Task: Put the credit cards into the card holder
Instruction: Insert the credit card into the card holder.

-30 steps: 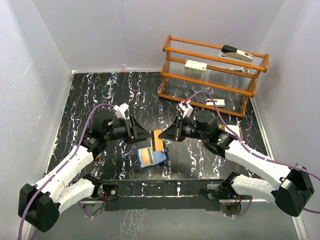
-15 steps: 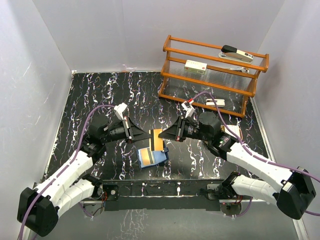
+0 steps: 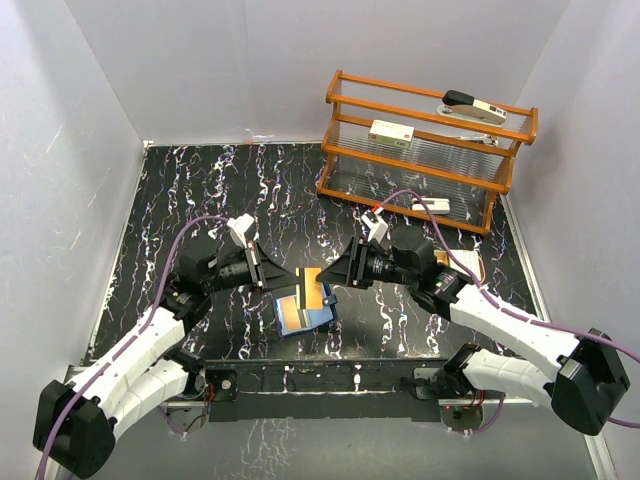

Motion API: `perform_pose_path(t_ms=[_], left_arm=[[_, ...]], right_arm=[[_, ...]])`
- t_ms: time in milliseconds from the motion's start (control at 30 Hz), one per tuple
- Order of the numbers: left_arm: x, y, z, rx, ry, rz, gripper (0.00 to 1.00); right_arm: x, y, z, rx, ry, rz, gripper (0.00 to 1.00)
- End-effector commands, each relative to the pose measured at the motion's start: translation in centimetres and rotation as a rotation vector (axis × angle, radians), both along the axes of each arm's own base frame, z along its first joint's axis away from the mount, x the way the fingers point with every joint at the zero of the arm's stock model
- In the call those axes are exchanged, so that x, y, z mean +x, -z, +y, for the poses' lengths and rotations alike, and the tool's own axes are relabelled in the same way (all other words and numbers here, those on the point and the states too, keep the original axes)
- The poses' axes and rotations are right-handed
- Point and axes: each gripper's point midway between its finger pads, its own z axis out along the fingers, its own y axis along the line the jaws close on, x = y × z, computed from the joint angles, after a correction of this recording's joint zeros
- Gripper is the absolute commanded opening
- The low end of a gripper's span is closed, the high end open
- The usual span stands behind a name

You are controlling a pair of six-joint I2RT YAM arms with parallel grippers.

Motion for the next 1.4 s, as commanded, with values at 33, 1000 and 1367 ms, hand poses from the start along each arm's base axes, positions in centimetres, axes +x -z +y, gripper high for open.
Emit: perform_pose_path(t_ms=[33,1000,1367], left_arm=[[0.5,3.2,0.9,0.142,-0.038,0.001,0.0],[2.3,11.4,2.5,0.346,-0.145,0.165,0.0],[1.9,13.3,1.9,0.32,-0.099,0.209,0.0]], right_arm=[[1.3,1.1,-1.3,-0.098,0.094,-0.037,0.45],[5.0,13.5,-0.2,-0.678,0.036,-0.053,0.31],[3.6,17.4,-1.3,-0.735,0.024,0.023,0.24]])
